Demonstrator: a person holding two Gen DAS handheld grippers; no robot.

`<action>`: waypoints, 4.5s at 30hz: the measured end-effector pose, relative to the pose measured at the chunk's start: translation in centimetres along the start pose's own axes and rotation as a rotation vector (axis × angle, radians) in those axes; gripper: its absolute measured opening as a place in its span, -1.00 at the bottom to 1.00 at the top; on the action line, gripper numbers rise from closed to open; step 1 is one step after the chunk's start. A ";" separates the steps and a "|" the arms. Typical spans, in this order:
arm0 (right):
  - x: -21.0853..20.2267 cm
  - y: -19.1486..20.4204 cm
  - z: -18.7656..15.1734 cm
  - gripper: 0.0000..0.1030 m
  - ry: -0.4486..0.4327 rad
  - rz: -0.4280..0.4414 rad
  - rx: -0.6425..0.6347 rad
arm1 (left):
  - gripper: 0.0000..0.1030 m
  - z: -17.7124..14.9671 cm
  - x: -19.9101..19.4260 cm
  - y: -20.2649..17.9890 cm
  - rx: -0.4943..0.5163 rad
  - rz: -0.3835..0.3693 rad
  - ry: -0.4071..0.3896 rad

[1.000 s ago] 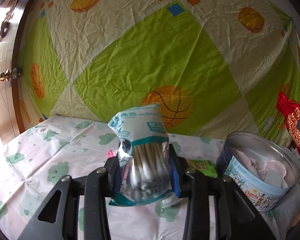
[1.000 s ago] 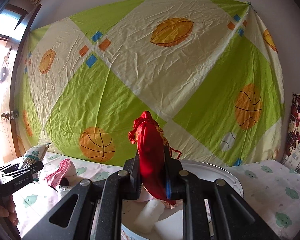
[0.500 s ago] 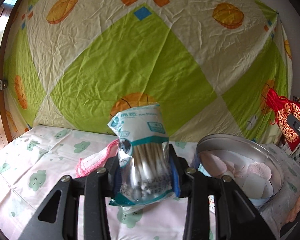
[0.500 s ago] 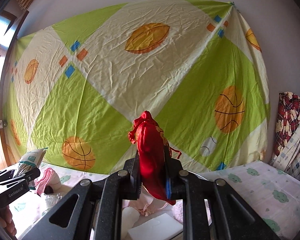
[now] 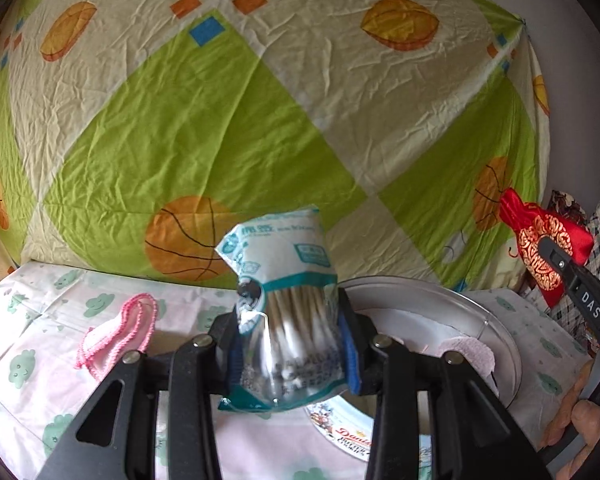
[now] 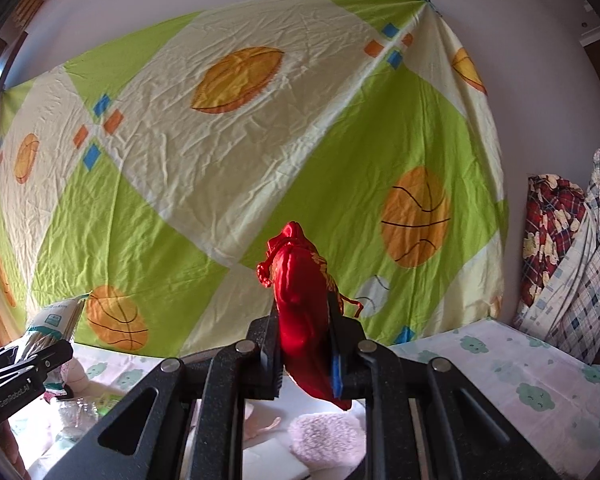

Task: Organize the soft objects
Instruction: 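Carry the red pouch and swab bag up over the cookie tin with both tools, then open both tools to drop the red pouch and swab bag into the tin, then move both tools back from the tin toward the remaining items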

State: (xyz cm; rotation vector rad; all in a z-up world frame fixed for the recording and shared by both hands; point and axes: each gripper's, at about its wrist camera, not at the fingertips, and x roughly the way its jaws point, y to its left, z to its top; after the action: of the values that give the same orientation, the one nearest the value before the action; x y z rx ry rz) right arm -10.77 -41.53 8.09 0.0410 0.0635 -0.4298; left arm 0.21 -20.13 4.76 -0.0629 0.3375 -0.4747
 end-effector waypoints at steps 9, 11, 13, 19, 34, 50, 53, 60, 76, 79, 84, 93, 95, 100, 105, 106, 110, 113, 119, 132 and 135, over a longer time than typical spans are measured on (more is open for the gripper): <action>2.5 -1.9 -1.0 -0.64 0.063 -0.058 -0.042 | -0.28 -0.4 2.3 -5.3 0.052 -0.082 0.035; 3.1 -2.3 -1.2 -0.64 0.074 -0.068 -0.046 | -0.28 -0.6 3.0 -6.3 0.061 -0.096 0.051; 3.6 -2.5 -1.5 -0.64 0.086 -0.076 -0.053 | -0.28 -0.7 3.7 -7.3 0.075 -0.107 0.068; 5.0 -3.3 -2.1 -0.64 0.128 -0.074 -0.035 | -0.28 -1.0 5.1 -9.6 0.088 -0.134 0.098; 8.1 -3.5 -4.2 -0.63 0.277 -0.015 -0.014 | -0.28 -2.3 7.6 -11.4 0.130 -0.121 0.193; 9.1 -2.0 -5.1 -0.61 0.360 0.064 -0.043 | -0.21 -2.7 9.2 -11.0 0.140 -0.090 0.270; 9.3 -1.9 -5.3 -0.26 0.386 0.086 -0.032 | -0.02 -2.5 9.1 -10.9 0.132 -0.077 0.283; 6.8 -4.5 -3.5 0.58 0.224 0.027 0.110 | 0.99 -0.3 6.8 -8.3 0.043 -0.015 0.148; 2.7 -5.9 -1.6 0.61 -0.011 -0.145 0.164 | 1.00 -0.6 3.5 -3.4 0.053 0.168 0.030; 2.1 -5.6 -1.6 0.72 -0.040 -0.154 0.162 | 1.00 -0.9 2.7 -2.5 0.069 0.187 -0.001; 1.4 -4.9 -2.0 0.73 -0.087 -0.174 0.130 | 1.00 -1.6 2.0 -1.8 0.099 0.216 -0.022; 0.5 -3.0 -2.7 0.73 -0.099 -0.165 0.085 | 1.00 -2.9 1.4 -1.4 0.159 0.213 -0.010; 0.3 -2.4 -2.8 0.73 -0.094 -0.158 0.079 | 1.00 -2.9 1.3 -0.9 0.144 0.207 -0.003; -0.1 -0.4 -3.1 0.73 -0.091 -0.156 0.003 | 1.00 -3.0 1.0 0.3 0.121 0.198 0.013; -1.5 1.0 -3.3 0.73 -0.127 -0.175 -0.044 | 1.00 -3.2 0.8 1.3 0.130 0.195 0.026; -1.7 1.2 -3.3 0.73 -0.117 -0.166 -0.035 | 1.00 -3.2 0.7 1.5 0.129 0.194 0.028; -2.2 2.1 -3.5 0.73 -0.092 -0.138 -0.004 | 1.00 -3.2 0.6 2.7 0.110 0.195 0.035; -2.3 3.2 -3.6 0.73 -0.079 -0.125 -0.013 | 1.00 -3.3 0.5 3.5 0.100 0.195 0.042; -2.0 5.5 -4.0 0.73 -0.037 -0.072 -0.029 | 1.00 -3.3 0.3 5.3 0.066 0.204 0.053; -1.6 9.7 -4.7 0.73 0.022 -0.006 -0.008 | 1.00 -3.1 -0.1 10.8 0.036 0.272 0.073; -1.5 11.1 -5.0 0.73 0.047 0.021 -0.008 | 1.00 -3.0 -0.1 12.7 0.022 0.299 0.082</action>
State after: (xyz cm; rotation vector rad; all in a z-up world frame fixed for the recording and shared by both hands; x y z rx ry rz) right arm -7.74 -30.61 3.54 0.0441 0.1108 -0.4074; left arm 4.70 -8.78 0.24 0.0286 0.4148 -0.1854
